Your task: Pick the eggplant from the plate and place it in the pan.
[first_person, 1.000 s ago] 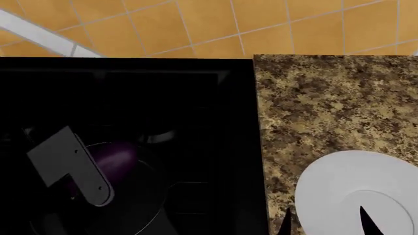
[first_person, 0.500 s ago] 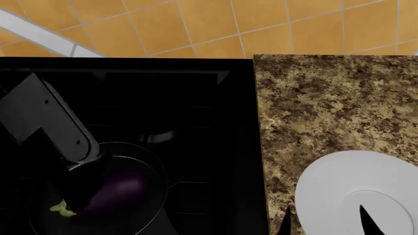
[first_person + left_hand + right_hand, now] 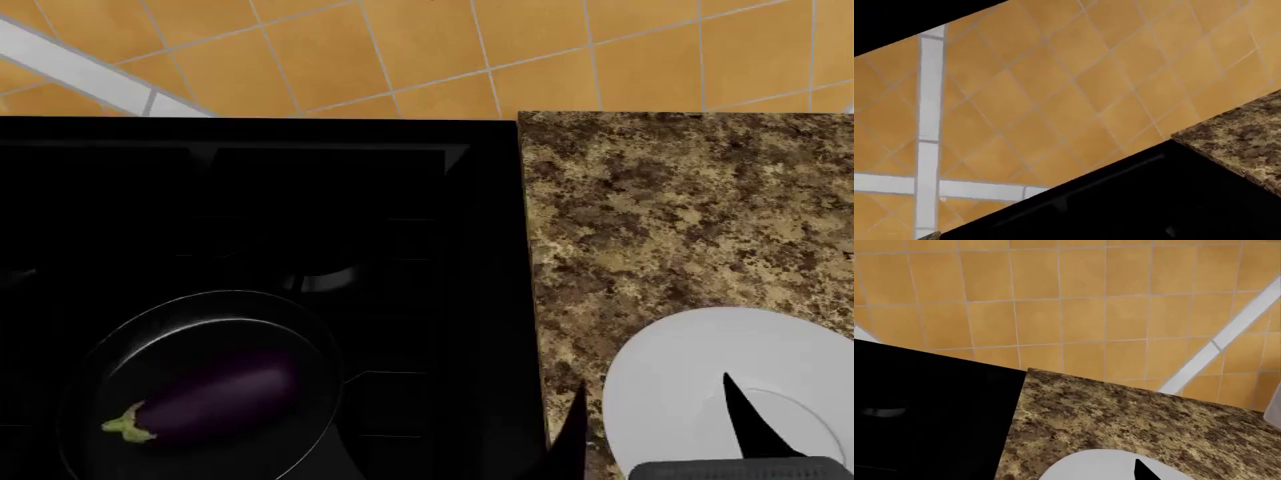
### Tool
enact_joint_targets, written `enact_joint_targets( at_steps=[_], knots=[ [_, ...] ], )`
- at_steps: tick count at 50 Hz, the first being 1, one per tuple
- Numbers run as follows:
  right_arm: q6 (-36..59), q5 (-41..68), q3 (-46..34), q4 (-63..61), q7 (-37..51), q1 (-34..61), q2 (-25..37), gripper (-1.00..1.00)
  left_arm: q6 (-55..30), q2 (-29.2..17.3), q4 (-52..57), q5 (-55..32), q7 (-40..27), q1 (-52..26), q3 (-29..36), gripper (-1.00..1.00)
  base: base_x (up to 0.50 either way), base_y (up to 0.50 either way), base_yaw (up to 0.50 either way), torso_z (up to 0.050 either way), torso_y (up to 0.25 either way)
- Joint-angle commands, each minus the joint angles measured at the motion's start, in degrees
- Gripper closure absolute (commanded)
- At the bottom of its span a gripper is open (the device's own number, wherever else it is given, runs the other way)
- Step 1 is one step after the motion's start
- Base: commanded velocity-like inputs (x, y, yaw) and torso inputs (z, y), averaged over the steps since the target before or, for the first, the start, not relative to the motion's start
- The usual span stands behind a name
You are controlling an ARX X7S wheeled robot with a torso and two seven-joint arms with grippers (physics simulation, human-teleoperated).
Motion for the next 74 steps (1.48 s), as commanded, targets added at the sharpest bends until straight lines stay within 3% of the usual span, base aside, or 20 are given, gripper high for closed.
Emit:
enact_joint_targets(
  at_steps=[1, 8, 20, 33, 44, 52, 64, 74],
  knots=[
    [-1.3, -0.2, 1.3, 1.4, -2.5, 2.0, -0.8, -1.0, 9.8, 3.5, 2.9, 5.8, -3.6, 17.1, -11.7, -1.0, 0.0, 0.0, 0.0, 0.0, 0.0],
    [-0.7, 0.2, 2.0, 0.4, -2.3, 1.4, -0.5, -1.0, 20.6, 6.7, 3.1, 12.3, -5.1, 27.6, -14.1, -1.0, 0.0, 0.0, 0.0, 0.0, 0.0],
    [0.2, 1.0, 1.6, 0.5, -2.4, 2.4, -0.7, -1.0, 31.9, 12.2, -2.9, 18.3, -5.5, 38.7, -17.0, -1.0, 0.0, 0.0, 0.0, 0.0, 0.0],
    [-2.4, 1.6, 1.8, 3.1, -2.5, 1.3, -1.4, -1.0, 40.3, 16.7, -10.6, 22.0, -5.8, 46.0, -19.8, -1.0, 0.0, 0.0, 0.0, 0.0, 0.0],
    [-2.7, 1.9, 1.6, 2.8, -2.1, 0.4, -1.7, -1.0, 41.2, 18.8, -12.4, 21.6, -8.6, 48.5, -24.9, -1.0, 0.0, 0.0, 0.0, 0.0, 0.0],
    [-3.3, 2.7, 2.1, 3.2, -2.0, 0.2, -2.4, -1.0, 41.1, 18.8, -12.1, 21.3, -8.8, 48.4, -24.5, -1.0, 0.0, 0.0, 0.0, 0.0, 0.0],
    [-5.6, 3.0, 1.6, 8.5, -1.7, 0.9, -4.1, -1.0, 47.6, 18.7, -13.2, 28.1, -6.7, 49.2, -15.3, -1.0, 0.0, 0.0, 0.0, 0.0, 0.0],
    [-6.6, 4.5, 2.8, 12.3, -1.7, 1.1, -5.2, -1.0, 49.0, 20.9, -16.3, 28.6, -8.2, 49.3, -14.6, -1.0, 0.0, 0.0, 0.0, 0.0, 0.0]
  ],
)
